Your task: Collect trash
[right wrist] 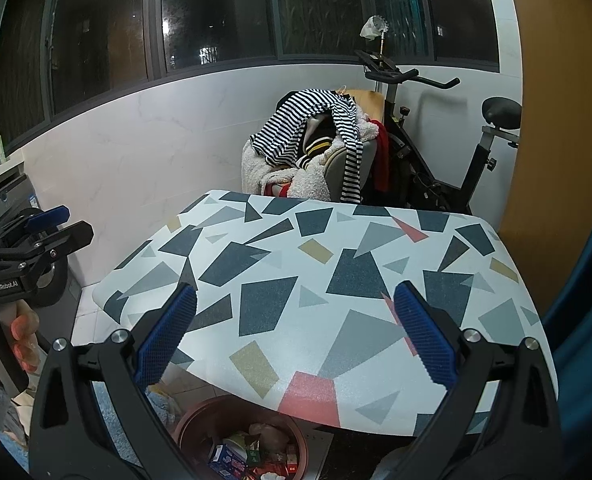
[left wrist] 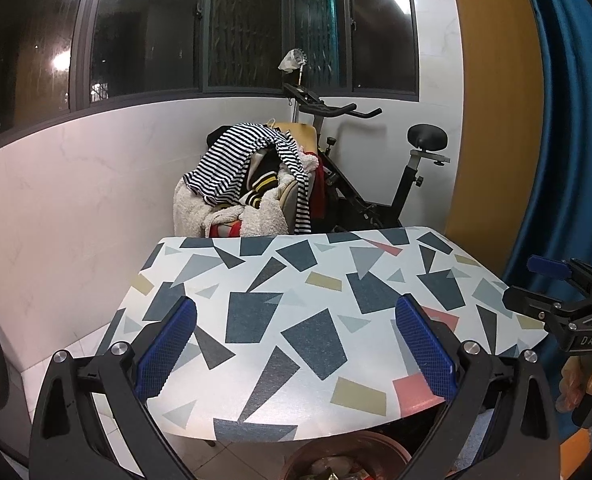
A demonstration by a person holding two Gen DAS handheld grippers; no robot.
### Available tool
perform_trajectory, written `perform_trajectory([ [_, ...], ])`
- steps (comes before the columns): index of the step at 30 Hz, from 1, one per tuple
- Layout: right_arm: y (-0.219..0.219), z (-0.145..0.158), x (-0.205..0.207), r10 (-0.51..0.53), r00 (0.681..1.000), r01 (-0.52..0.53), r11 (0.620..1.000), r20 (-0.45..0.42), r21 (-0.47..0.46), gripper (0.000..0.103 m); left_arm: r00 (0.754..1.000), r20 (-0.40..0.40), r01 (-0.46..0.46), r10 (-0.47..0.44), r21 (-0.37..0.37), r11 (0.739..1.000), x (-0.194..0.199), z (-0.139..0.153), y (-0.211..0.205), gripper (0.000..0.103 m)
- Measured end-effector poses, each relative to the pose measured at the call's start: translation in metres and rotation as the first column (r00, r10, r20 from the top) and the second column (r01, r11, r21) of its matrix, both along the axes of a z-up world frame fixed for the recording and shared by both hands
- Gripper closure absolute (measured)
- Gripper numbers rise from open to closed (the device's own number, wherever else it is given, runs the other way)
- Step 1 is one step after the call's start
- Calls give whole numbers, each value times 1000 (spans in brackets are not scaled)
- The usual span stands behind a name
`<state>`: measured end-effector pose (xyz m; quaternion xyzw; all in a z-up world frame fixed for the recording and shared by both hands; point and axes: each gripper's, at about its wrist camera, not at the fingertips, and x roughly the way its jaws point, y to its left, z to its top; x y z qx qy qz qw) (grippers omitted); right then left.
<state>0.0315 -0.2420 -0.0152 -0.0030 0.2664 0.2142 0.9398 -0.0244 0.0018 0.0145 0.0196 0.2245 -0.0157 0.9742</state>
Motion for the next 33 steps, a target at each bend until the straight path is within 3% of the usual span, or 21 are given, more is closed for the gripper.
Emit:
perform_trajectory([
  [33, -8, -8, -7, -19, 1000, 19, 1000, -11, 9, 6, 1000, -14, 0, 0, 3, 1000, 1, -12, 1, 6],
])
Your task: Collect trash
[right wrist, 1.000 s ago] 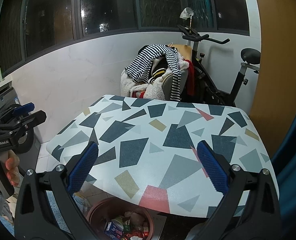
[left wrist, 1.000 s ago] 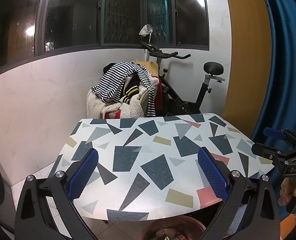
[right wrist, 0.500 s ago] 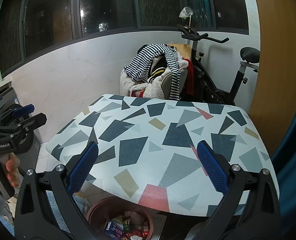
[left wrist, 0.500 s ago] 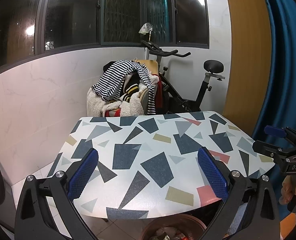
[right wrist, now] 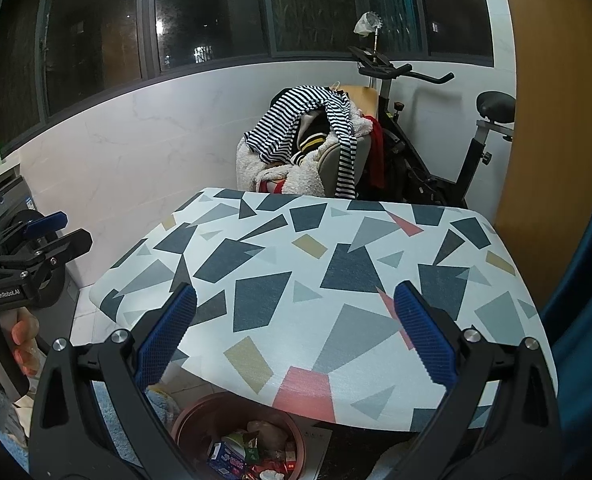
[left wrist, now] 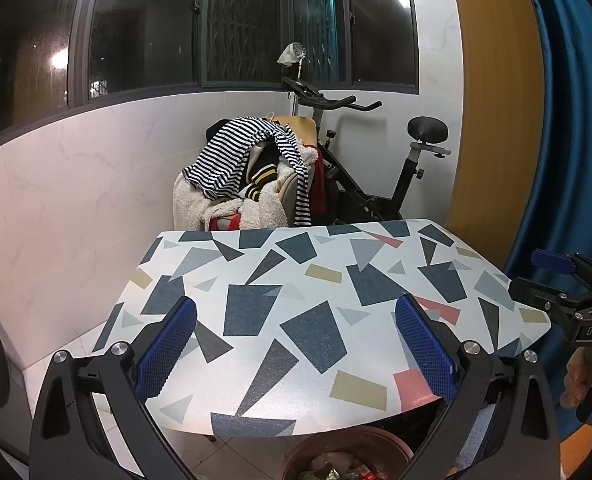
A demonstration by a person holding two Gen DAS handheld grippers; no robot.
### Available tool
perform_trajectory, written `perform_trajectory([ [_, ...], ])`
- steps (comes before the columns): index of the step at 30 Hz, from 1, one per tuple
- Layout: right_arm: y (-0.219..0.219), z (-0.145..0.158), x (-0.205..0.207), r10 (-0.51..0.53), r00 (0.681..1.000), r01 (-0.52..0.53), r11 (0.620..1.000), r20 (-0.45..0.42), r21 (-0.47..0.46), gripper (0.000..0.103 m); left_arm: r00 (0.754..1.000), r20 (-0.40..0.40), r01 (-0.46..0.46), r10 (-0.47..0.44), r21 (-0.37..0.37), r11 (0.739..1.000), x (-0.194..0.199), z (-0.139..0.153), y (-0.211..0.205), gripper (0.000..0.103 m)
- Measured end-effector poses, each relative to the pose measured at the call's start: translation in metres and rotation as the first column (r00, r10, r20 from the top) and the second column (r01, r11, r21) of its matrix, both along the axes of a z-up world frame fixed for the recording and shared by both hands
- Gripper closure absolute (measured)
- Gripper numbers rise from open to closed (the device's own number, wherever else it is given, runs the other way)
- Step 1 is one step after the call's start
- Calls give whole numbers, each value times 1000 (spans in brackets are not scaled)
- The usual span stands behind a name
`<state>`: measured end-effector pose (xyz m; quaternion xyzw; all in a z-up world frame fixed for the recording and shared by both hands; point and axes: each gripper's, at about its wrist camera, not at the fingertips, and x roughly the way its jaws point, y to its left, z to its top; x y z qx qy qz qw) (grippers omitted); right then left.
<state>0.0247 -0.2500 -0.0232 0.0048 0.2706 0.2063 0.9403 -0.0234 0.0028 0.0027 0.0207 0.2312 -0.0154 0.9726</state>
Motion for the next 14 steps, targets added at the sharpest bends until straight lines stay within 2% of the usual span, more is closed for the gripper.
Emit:
perform_trajectory([
  [14, 0, -2, -2, -1, 1000, 1, 1000, -4, -4, 6, 1000, 0, -16, 16, 28, 999, -1, -7, 1, 6],
])
